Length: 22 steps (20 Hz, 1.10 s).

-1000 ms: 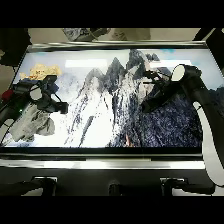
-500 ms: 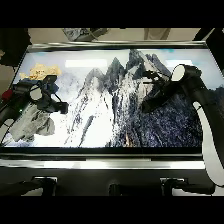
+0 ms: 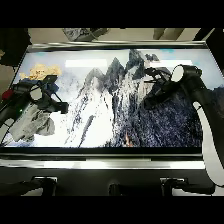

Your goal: Fold the shirts.

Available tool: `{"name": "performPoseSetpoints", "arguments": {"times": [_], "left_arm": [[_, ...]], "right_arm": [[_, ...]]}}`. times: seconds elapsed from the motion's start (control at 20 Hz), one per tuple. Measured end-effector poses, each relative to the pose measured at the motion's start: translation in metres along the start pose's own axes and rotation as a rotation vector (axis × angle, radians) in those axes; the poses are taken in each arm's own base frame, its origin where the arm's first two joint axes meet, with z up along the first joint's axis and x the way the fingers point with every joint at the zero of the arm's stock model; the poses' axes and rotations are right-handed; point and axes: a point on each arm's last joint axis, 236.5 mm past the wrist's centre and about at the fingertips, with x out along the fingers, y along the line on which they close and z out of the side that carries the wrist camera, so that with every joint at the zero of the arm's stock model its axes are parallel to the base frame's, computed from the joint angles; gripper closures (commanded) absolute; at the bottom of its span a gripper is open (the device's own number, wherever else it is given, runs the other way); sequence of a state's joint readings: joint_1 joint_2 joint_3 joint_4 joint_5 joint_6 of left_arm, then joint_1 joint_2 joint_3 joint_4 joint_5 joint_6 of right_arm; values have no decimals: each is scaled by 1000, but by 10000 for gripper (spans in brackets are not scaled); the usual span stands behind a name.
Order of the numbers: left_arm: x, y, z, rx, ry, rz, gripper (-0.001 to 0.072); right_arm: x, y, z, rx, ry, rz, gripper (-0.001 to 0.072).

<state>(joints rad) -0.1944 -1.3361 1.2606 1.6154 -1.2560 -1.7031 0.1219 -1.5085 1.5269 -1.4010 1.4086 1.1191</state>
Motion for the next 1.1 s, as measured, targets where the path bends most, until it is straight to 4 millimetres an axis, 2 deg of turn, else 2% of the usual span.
{"name": "performPoseSetpoints", "arguments": {"times": [0.05,0.15,0.25,0.4,0.5,0.6,0.75,0.85,1.0,1.05,1.1], "left_arm": [[0,0,1,0,-4,-1,2],[-2,1,5,10,-20,5,-13],[-11,18,18,42,-58,57,-13],[-34,83,36,-38,-112,167,-13],[-35,132,25,-191,-84,195,-13],[-21,167,1,-340,-19,171,-13],[15,197,-28,-481,69,125,-13],[44,206,-42,-522,131,104,-13],[81,207,-60,-540,223,71,-13],[90,205,-65,-532,252,58,63],[97,203,-69,-526,277,48,527]], "right_arm": [[0,-6,0,-4,1,-27,19],[-1,-16,0,-10,0,-67,18],[-1,-23,4,-14,-16,-97,18],[-1,-26,7,-15,-30,-108,19],[1,-20,5,-10,-20,-83,20],[4,-13,1,-5,1,-51,20],[8,-4,-3,2,25,-6,19],[9,2,-6,6,38,20,19],[9,9,-11,9,62,49,19],[9,11,-13,9,69,56,19],[9,12,-15,10,79,64,19]]}}
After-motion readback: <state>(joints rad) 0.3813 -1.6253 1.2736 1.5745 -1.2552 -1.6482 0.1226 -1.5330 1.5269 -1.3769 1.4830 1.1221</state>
